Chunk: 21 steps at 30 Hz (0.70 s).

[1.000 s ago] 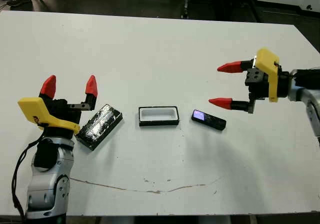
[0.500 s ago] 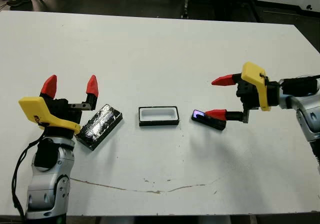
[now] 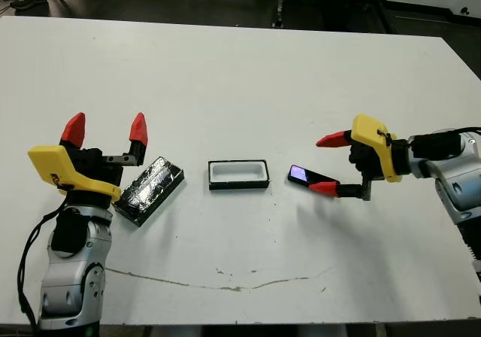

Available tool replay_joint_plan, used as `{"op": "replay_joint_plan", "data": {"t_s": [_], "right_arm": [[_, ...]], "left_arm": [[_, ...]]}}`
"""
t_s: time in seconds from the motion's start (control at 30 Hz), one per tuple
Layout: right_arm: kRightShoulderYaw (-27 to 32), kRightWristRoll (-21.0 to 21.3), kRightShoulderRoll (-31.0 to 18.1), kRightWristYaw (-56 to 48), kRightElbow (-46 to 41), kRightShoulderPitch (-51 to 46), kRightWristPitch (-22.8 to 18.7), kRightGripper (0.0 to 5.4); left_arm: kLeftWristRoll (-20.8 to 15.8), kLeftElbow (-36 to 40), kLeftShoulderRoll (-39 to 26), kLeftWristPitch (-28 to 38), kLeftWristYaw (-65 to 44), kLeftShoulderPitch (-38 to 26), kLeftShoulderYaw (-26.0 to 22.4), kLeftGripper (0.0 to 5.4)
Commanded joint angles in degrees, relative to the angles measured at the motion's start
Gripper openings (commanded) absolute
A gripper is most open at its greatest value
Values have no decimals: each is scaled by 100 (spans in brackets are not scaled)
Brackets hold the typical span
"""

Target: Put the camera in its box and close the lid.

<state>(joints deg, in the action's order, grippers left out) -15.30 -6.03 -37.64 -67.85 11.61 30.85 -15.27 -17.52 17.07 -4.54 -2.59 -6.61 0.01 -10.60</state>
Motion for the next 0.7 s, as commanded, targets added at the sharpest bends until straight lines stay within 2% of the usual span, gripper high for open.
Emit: {"op": "replay_joint_plan", "data": {"t_s": [0.03, 0.3, 0.7], "right_arm": [[-28, 108, 9, 46, 50, -136, 175, 540], [-35, 188, 83, 108, 172, -284, 484, 540], [-102, 315, 164, 202, 210, -440, 288, 533]], "left_arm": [[54, -34, 1, 25, 30, 72, -18, 538], [106, -3, -1, 10, 74, 95, 4, 538], [89, 22, 8, 3, 51, 118, -2, 539]]}}
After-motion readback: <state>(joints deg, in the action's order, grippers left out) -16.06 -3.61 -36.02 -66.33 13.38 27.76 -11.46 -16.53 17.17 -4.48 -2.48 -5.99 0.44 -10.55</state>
